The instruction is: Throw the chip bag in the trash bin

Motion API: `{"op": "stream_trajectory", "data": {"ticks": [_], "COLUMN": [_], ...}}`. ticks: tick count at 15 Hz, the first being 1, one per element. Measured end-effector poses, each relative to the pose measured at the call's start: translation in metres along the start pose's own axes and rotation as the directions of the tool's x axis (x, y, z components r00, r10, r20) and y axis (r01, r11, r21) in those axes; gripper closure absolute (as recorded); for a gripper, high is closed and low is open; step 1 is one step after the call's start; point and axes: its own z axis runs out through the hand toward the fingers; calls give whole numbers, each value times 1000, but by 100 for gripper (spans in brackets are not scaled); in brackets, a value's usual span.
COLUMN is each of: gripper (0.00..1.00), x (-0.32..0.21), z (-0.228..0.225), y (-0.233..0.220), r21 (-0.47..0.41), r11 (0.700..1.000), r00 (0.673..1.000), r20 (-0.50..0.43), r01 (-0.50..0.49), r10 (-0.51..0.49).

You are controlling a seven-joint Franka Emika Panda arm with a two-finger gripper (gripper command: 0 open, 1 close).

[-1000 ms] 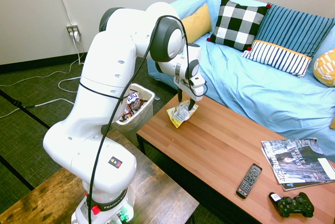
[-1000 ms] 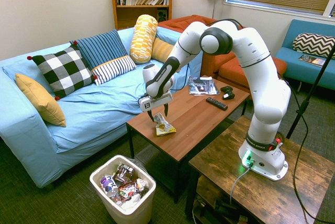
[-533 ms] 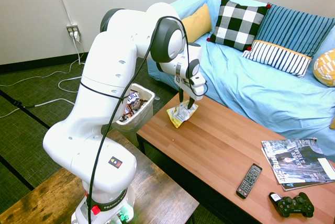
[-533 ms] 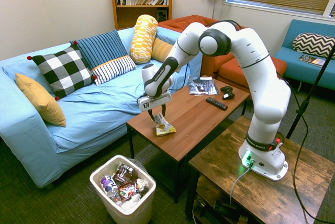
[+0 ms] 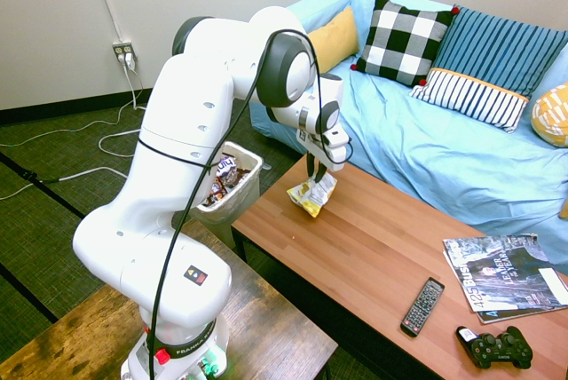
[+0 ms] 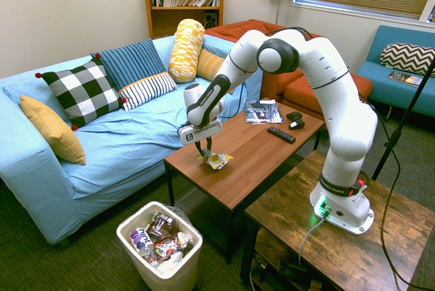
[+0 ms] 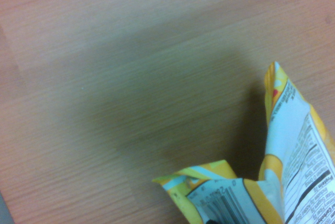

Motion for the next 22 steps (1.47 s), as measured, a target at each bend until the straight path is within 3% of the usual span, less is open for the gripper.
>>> {"op": "stream_trajectory", "data": {"ticks": [6, 10, 16, 19, 22], "gripper": [100, 100, 100, 100, 100], "x": [0, -18, -168, -244, -305], "z": [-4, -44, -117, -111, -73], "y": [-2, -9, -25, -34, -48], "r21": [11, 64, 67, 45, 2], "r11": [1000, 997, 979, 965, 947], "r00": [1000, 999, 978, 958, 934], "r20": [7, -8, -99, -136, -163], "r01": [4, 40, 191, 259, 321], "r10": [-4, -40, -184, -251, -317]}}
